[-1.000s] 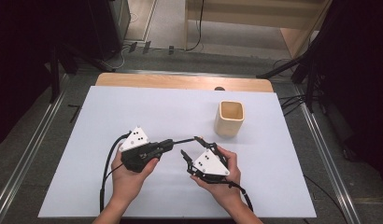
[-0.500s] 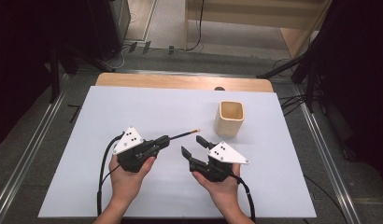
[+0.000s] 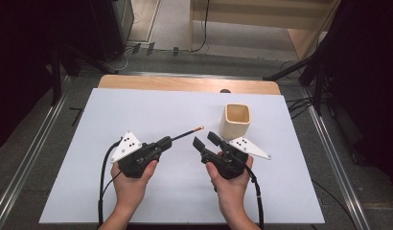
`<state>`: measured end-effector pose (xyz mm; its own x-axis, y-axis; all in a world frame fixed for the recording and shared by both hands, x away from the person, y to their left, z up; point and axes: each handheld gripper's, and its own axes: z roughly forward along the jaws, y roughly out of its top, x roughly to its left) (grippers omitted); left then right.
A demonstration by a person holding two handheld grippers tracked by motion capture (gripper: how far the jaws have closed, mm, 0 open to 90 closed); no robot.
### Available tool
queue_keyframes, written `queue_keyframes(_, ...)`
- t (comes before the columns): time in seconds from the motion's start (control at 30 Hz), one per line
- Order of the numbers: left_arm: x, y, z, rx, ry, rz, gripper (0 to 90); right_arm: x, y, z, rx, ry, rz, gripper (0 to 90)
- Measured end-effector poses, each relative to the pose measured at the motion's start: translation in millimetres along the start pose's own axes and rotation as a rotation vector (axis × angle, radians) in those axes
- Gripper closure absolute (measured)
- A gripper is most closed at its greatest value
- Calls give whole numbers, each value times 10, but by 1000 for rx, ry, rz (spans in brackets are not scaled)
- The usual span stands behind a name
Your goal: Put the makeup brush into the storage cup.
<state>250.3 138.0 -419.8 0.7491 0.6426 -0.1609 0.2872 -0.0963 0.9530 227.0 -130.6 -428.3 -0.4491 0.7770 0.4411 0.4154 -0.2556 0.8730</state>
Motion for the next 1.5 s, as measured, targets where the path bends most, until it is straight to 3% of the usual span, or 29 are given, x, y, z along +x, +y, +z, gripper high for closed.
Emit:
queue_keyframes(0.3,-31,-23,-7,-37,4,5,866,8,-87,46,9,15,103,434)
queue_keyframes(0.37,-34,-25,-17,-50,5,2,866,-12,-112,56,21,40,172,429)
queue_keyframes(0.4,-35,-27,-20,-54,8,5,866,-12,-112,56,21,40,172,429)
queue_keyframes(0.67,-99,-73,15,-64,-3,8,866,-100,-155,90,47,84,351,420)
queue_keyframes(0.8,-132,-83,25,-72,-9,18,866,-139,-168,92,47,81,393,421)
queue_keyframes(1.07,-175,-111,50,-77,-21,18,866,-244,-160,99,54,119,540,376)
queue_keyframes(1.13,-194,-123,63,-75,-27,23,866,-271,-151,104,54,115,583,423)
queue_keyframes(1.5,-270,-169,112,-77,-51,27,866,-354,-173,116,70,112,712,416)
